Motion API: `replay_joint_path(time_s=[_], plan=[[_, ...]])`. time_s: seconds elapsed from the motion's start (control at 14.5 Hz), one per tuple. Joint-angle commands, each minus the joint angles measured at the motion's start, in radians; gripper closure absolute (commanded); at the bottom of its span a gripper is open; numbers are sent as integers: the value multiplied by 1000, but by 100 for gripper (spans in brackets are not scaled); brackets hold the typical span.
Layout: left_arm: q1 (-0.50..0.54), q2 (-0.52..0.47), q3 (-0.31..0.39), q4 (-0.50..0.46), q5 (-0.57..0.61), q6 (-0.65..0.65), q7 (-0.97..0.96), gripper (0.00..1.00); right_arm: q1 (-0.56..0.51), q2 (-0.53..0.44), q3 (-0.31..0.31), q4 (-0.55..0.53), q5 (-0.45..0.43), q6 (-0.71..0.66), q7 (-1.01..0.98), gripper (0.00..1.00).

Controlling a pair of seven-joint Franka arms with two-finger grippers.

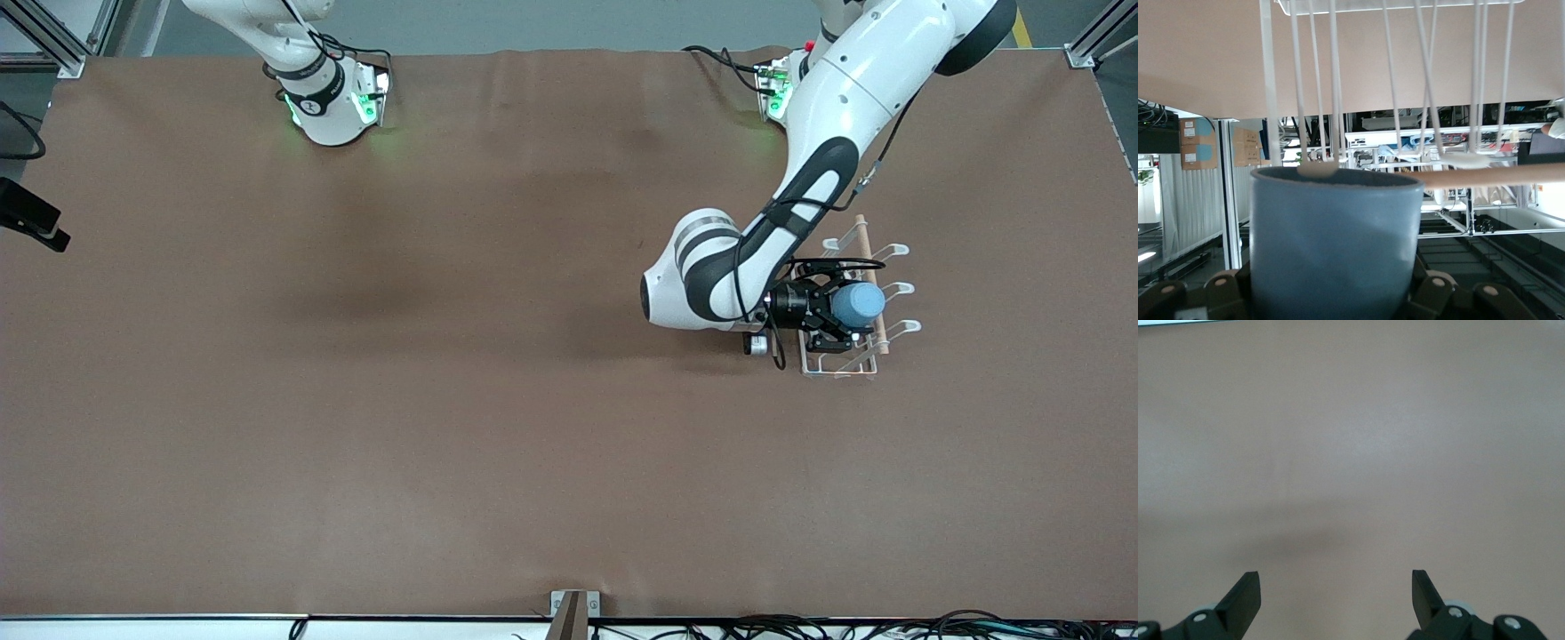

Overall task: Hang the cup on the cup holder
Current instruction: 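Lower the cup onto the hook and open the left gripper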

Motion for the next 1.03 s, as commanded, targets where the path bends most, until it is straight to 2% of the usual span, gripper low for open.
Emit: replay_joint_path(time_s=[0.0,0.07,0.14,0.34,0.41,0.69,0.83,0.96], plan=[[-5,28,12,10,43,-9,20,92,5,-22,0,-31,-7,3,21,0],[-5,30,15,14,42,-9,20,89,5,-22,0,-31,-7,-2,22,0],[-5,28,15,17,37,-9,6,73,6,-24,2,-31,-7,-5,21,0],[9,19,15,43,-36,-11,-52,8,8,-24,2,-31,-7,-5,22,0],[11,15,15,80,-85,-12,-81,0,6,-24,2,-31,-7,-8,22,0],[11,7,19,96,-92,-12,-98,0,5,-22,0,-31,2,-8,22,0],[15,-14,32,111,-93,-12,-266,0,5,-22,0,-31,4,-9,22,0],[29,-57,32,129,-173,2,-397,0,5,-22,0,-31,4,-12,24,0]])
